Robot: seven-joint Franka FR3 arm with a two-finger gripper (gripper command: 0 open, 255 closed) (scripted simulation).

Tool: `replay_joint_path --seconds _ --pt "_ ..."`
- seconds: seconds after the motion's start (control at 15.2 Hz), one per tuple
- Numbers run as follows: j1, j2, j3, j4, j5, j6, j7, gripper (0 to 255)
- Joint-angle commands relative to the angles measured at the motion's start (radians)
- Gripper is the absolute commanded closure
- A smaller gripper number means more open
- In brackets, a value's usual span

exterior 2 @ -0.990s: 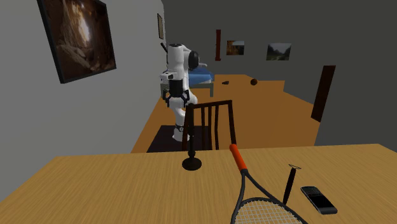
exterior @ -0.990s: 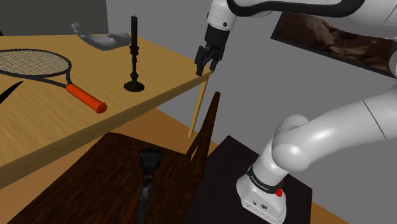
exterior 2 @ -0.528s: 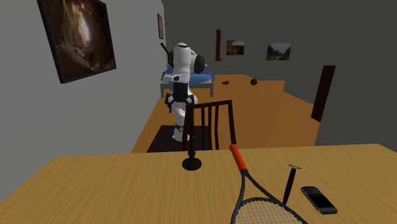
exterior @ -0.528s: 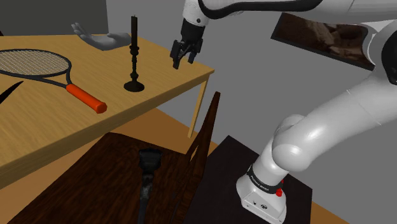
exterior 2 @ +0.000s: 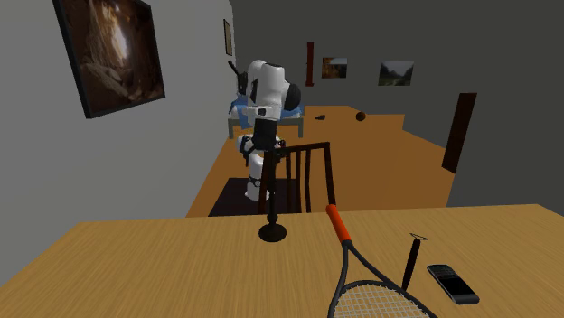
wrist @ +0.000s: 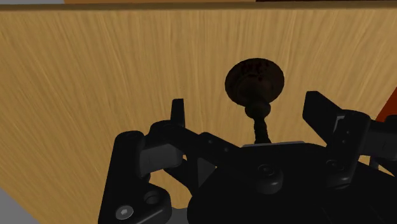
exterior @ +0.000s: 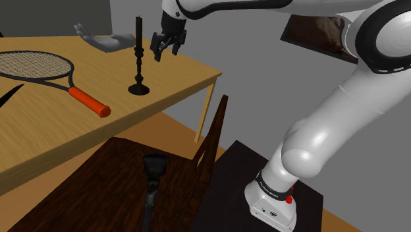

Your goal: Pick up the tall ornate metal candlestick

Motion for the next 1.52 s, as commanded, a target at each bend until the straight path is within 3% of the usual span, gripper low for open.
replay_joint_path --seconds 0.0,0.4,0.99,1.06,1.45 --pt "0.003 0.068 0.016 0.073 -0.036 0.019 0.021 0" --pt "0.026 0.247 0.046 0.283 -0.149 0.044 0.076 0" --pt "0.024 0.25 0.042 0.188 -0.167 0.139 0.107 0" --pt "0.024 0.25 0.042 0.188 -0.167 0.14 0.106 255" --pt "0.024 0.249 0.042 0.186 -0.167 0.14 0.106 255"
